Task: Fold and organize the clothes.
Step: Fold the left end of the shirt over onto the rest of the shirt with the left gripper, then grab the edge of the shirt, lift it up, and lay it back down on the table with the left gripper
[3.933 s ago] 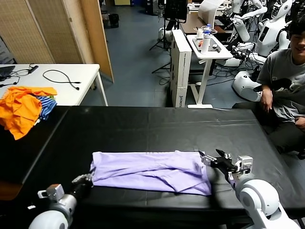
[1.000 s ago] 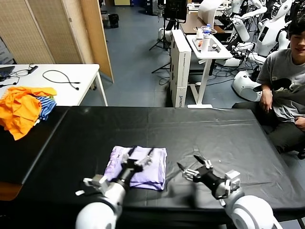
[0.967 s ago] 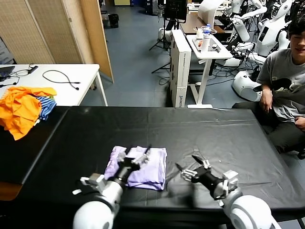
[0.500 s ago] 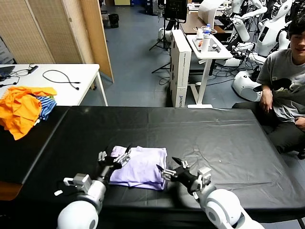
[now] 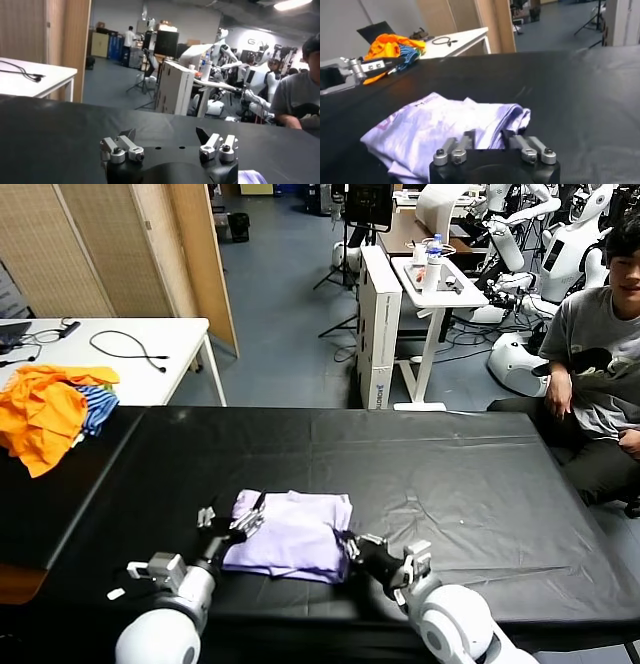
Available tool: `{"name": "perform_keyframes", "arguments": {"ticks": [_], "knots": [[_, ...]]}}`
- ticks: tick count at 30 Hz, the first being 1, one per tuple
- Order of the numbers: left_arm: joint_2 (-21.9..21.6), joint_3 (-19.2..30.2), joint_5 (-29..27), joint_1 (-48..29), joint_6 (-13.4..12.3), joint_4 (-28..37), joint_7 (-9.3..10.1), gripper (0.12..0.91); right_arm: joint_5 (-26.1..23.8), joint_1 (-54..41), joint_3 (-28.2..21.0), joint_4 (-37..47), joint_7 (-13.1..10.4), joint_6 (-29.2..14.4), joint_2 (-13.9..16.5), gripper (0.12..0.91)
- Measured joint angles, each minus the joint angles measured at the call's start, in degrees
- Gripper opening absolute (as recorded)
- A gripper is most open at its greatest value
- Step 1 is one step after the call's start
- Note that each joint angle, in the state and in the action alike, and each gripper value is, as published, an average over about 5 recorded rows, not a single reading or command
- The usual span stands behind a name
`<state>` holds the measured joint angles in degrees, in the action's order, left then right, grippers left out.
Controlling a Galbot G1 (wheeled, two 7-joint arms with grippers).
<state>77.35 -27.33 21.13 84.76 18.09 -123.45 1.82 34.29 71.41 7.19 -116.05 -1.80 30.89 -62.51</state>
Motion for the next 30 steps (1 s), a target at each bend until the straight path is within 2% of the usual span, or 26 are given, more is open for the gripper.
{"name": "perform_keyframes", "arguments": {"ticks": [2, 5, 8, 12, 16, 19, 24, 30], "knots": [[-0.04, -0.29, 0.03, -0.10, -0.26, 0.40, -0.09, 0.907, 0.30, 0.26, 0.04, -0.09, -1.02, 0.66, -0.17, 0.150], [-0.26, -0.83, 0.29, -0.31, -0.88, 1.10, -0.85, 0.907, 1.69, 0.47, 0.62, -0.69, -1.83, 0.90, -0.42, 0.209], [-0.34, -1.54, 0.74, -0.53, -2.09, 2.08, -2.36, 0.907, 2.97, 0.87, 1.79, -1.85, -1.85, 1.07, -0.32, 0.370], [0.24, -2.67, 1.47, -0.42, -3.29, 4.03, -3.83, 0.907, 3.99, 2.17, 4.62, -4.48, -1.87, 2.23, 0.67, 0.634], [1.13, -3.61, 2.29, 0.27, -3.99, 6.08, -5.58, 0.907, 5.14, 4.17, 8.36, -8.29, -1.88, 2.84, 1.97, 0.843], [1.73, -4.21, 3.70, 0.36, -3.96, 7.48, -6.10, 0.907, 5.67, 5.89, 11.24, -11.15, -1.78, 2.82, 2.51, 0.898], [2.03, -5.44, 7.50, 0.24, -2.51, 9.20, -5.91, 0.907, 6.23, 9.01, 15.66, -15.27, -1.46, 2.78, 2.81, 0.907], [2.25, -6.53, 13.35, -0.28, -0.32, 10.79, -6.34, 0.907, 5.78, 10.47, 18.08, -17.05, -1.37, 2.54, 2.75, 0.907]]}}
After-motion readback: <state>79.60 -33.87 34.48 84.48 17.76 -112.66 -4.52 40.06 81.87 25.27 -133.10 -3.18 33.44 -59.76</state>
